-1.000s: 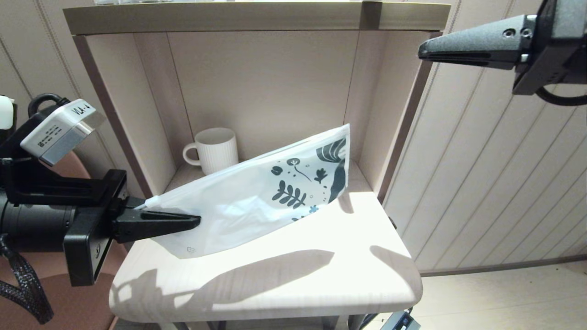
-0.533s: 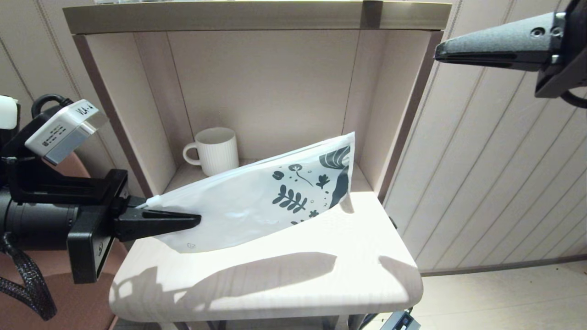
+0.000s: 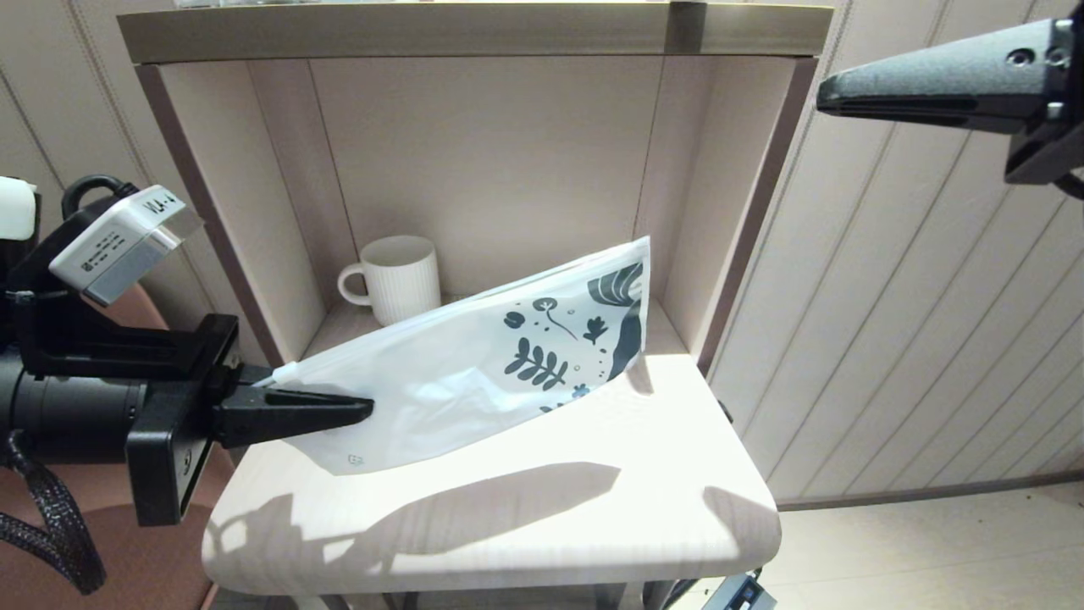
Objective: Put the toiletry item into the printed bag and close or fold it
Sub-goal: Pick up the comb
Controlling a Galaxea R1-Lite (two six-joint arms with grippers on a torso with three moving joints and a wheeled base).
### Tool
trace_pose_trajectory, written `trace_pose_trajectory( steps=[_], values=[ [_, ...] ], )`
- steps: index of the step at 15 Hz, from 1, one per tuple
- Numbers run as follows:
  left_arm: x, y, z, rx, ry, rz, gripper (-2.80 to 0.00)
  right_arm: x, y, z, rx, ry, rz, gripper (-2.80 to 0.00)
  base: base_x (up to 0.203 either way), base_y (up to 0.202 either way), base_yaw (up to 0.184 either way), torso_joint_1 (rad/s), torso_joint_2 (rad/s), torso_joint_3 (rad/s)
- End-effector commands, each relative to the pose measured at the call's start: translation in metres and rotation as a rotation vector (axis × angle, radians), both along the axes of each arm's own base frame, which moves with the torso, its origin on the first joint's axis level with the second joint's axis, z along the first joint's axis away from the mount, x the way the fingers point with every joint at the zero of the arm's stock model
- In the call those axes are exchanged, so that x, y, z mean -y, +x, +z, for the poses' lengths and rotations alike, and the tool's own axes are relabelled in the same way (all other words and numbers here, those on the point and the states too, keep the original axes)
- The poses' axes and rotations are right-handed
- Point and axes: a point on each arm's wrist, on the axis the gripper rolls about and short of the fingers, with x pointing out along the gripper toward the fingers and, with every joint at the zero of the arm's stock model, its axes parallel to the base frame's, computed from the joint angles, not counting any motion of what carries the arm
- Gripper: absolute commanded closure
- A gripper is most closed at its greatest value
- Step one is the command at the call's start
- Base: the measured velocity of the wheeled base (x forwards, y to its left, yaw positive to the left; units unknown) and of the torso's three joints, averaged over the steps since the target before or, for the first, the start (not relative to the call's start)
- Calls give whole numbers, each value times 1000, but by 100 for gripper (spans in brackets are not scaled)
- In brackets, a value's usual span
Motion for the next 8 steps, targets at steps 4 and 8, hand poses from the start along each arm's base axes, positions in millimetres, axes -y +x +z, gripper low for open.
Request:
trace_pose_trajectory(
  steps=[4, 8],
  values=[
    [1, 0, -1, -2, 0, -8, 0, -1, -2, 0, -2, 1, 13, 0, 0, 0, 0, 16, -36, -21],
    [1, 0, -1, -1, 0, -8, 0, -1, -1, -3, -1, -7, 13, 0, 0, 0, 0, 153, -369, -213]
  ],
)
